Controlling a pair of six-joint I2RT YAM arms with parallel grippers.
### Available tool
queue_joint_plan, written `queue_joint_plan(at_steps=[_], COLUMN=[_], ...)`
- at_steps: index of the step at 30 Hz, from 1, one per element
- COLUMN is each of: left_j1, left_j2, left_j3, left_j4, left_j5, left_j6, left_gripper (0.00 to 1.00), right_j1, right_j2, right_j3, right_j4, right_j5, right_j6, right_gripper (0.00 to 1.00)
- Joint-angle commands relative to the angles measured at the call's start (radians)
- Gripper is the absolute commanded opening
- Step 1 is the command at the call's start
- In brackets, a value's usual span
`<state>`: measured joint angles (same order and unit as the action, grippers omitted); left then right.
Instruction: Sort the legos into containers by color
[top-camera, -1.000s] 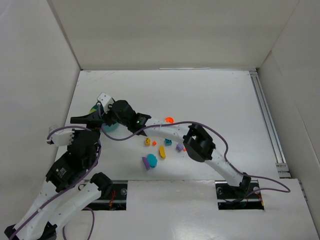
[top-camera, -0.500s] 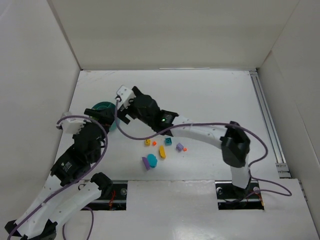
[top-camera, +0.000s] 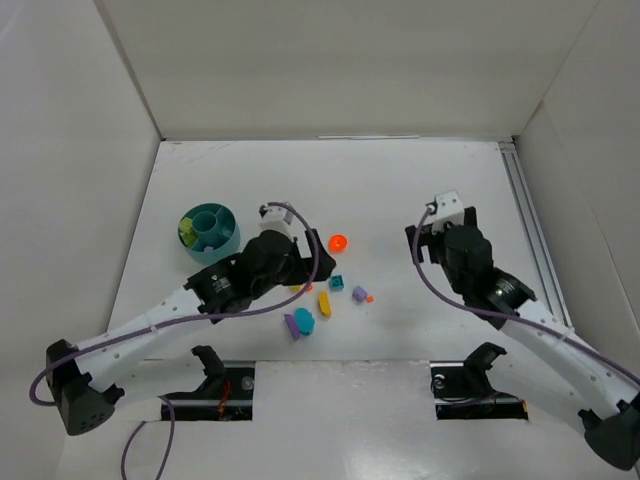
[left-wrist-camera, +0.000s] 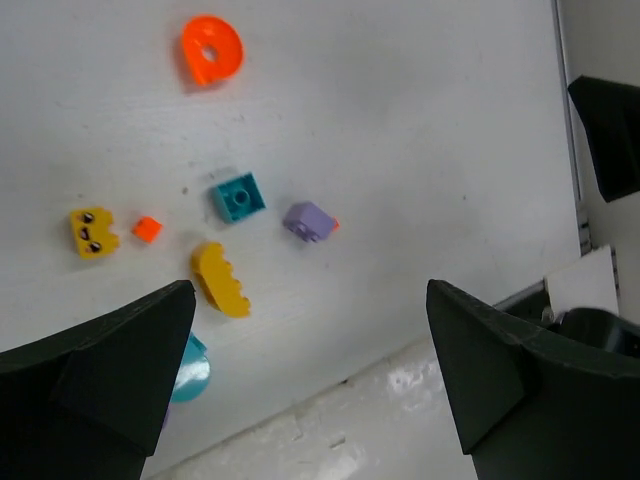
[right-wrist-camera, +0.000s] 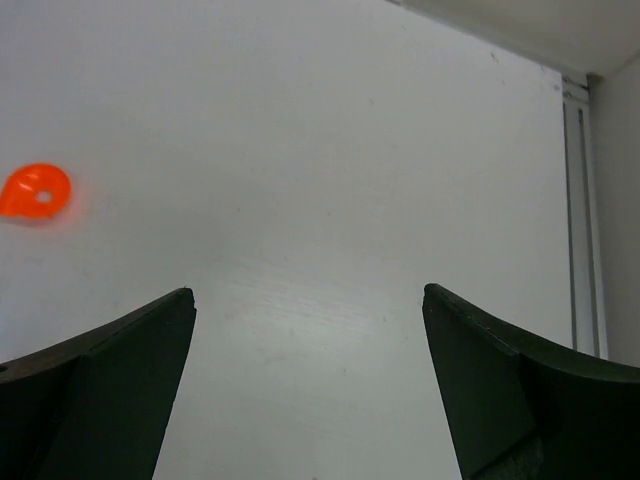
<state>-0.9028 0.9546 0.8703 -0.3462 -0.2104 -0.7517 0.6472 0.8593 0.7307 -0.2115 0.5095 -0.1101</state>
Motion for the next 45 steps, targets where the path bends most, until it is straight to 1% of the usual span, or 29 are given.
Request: queue_joint_plan(at_steps=[1, 2, 3, 4, 5, 6, 8, 9, 13, 19, 21, 23, 24, 25, 28, 32, 34, 36, 37, 38, 39, 42, 45], left_j1=[-0.128, -0.165, -0.217, -0.226, -0.226, -0.238, -0.248, -0.248, -0.248, -0.248, -0.248, -0.248, -0.239, -0.239, -0.217, -0.179, -0.179, -0.179, -0.179, -0.179, -0.179, -0.179, -0.179], left_j2=[0.065, 0.150, 0.201, 0.255, 0.354, 0.398, 0.462, 0.510, 0.605, 0.760, 0.794, 0.829, 0.838, 0.848, 0.859, 0.868, 0.878, 0.888, 0.900, 0.900, 0.914, 0.924, 0.924], left_j3=[0.036, 0.073, 0.100, 0.134, 0.198, 0.223, 0.255, 0.265, 0.315, 0.398, 0.426, 0.456, 0.457, 0.457, 0.457, 0.432, 0.432, 0.432, 0.444, 0.444, 0.444, 0.444, 0.426], left_j4=[0.013, 0.000, -0.026, -0.060, -0.136, -0.166, -0.191, -0.177, -0.159, -0.140, -0.154, -0.180, -0.180, -0.180, -0.180, -0.160, -0.160, -0.160, -0.160, -0.160, -0.160, -0.160, -0.151], left_j5=[-0.004, -0.026, -0.047, -0.069, -0.079, -0.090, -0.102, -0.090, -0.090, -0.070, -0.070, -0.095, -0.095, -0.095, -0.073, -0.064, -0.064, -0.064, -0.064, -0.064, -0.054, -0.041, -0.023], left_j6=[-0.084, -0.115, -0.148, -0.175, -0.239, -0.268, -0.323, -0.339, -0.403, -0.422, -0.435, -0.463, -0.472, -0.472, -0.505, -0.505, -0.505, -0.505, -0.505, -0.505, -0.496, -0.495, -0.495], left_gripper=[1.00, 1.00, 1.00, 1.00, 1.00, 1.00, 1.00, 0.97, 0.95, 0.91, 0.89, 0.85, 0.83, 0.82, 0.77, 0.74, 0.73, 0.69, 0.69, 0.64, 0.63, 0.61, 0.56], right_j1=[-0.033, -0.058, -0.072, -0.083, -0.092, -0.110, -0.125, -0.126, -0.147, -0.147, -0.147, -0.147, -0.147, -0.147, -0.147, -0.147, -0.147, -0.147, -0.147, -0.147, -0.147, -0.147, -0.147], right_j2=[-0.126, -0.149, -0.185, -0.201, -0.216, -0.230, -0.262, -0.272, -0.302, -0.312, -0.312, -0.312, -0.312, -0.312, -0.321, -0.330, -0.330, -0.330, -0.330, -0.330, -0.330, -0.330, -0.330], right_j3=[-0.071, -0.086, -0.111, -0.120, -0.129, -0.145, -0.158, -0.159, -0.171, -0.171, -0.183, -0.183, -0.183, -0.183, -0.192, -0.192, -0.201, -0.201, -0.201, -0.201, -0.201, -0.201, -0.201], right_j4=[-0.227, -0.253, -0.290, -0.311, -0.327, -0.345, -0.365, -0.365, -0.365, -0.344, -0.333, -0.333, -0.333, -0.333, -0.322, -0.322, -0.313, -0.313, -0.313, -0.313, -0.313, -0.313, -0.313], right_j5=[0.078, 0.078, 0.087, 0.098, 0.109, 0.122, 0.142, 0.152, 0.152, 0.152, 0.152, 0.152, 0.152, 0.152, 0.143, 0.142, 0.142, 0.142, 0.142, 0.142, 0.142, 0.142, 0.142], right_j6=[0.090, 0.099, 0.115, 0.133, 0.142, 0.142, 0.159, 0.159, 0.159, 0.139, 0.139, 0.139, 0.130, 0.130, 0.130, 0.121, 0.121, 0.121, 0.121, 0.121, 0.121, 0.121, 0.121], right_gripper=[1.00, 1.00, 1.00, 1.00, 1.00, 1.00, 1.00, 1.00, 1.00, 1.00, 1.00, 1.00, 1.00, 1.00, 1.00, 1.00, 1.00, 1.00, 1.00, 1.00, 1.00, 1.00, 1.00])
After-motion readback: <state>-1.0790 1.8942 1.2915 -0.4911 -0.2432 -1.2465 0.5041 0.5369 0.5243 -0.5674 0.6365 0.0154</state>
